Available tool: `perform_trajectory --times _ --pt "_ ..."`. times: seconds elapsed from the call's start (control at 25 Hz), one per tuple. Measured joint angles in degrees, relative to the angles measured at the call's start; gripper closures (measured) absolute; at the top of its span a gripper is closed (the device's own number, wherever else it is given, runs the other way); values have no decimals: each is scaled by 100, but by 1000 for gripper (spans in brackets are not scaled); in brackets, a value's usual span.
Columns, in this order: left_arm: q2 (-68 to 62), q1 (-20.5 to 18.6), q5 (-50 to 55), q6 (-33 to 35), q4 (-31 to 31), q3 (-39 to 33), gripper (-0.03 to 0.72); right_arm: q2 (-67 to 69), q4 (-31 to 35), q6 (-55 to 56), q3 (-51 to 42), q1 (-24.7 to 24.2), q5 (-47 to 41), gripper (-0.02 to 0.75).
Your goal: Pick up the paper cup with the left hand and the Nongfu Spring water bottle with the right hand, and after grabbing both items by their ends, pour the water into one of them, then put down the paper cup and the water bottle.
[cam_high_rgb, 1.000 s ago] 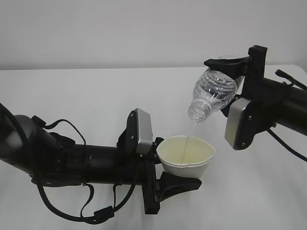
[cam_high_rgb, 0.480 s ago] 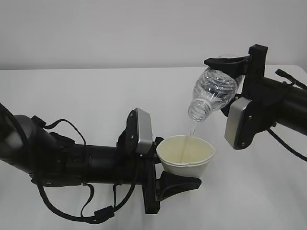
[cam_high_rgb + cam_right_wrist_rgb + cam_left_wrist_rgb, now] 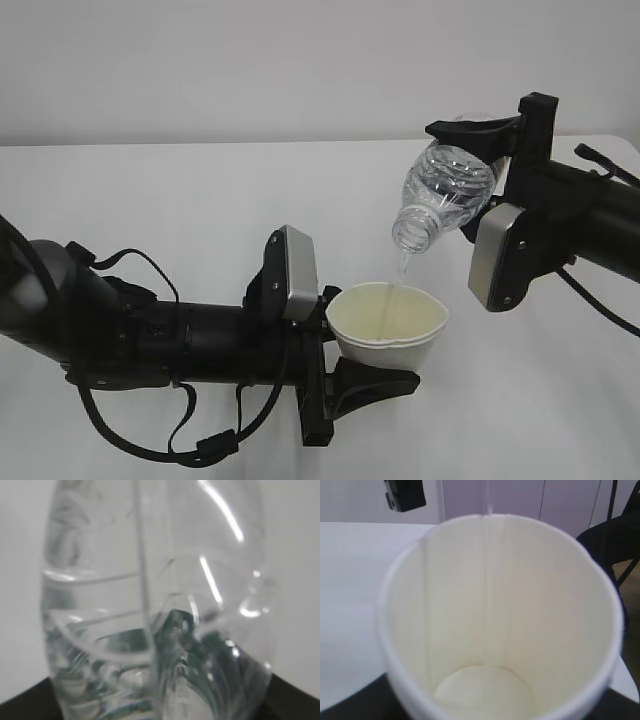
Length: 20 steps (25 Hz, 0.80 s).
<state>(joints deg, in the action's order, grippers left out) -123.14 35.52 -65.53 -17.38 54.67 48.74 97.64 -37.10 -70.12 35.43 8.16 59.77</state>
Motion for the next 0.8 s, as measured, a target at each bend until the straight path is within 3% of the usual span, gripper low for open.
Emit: perform_trajectory --times 0.8 --pt "0 0 0 3 0 0 257 0 0 0 0 0 20 262"
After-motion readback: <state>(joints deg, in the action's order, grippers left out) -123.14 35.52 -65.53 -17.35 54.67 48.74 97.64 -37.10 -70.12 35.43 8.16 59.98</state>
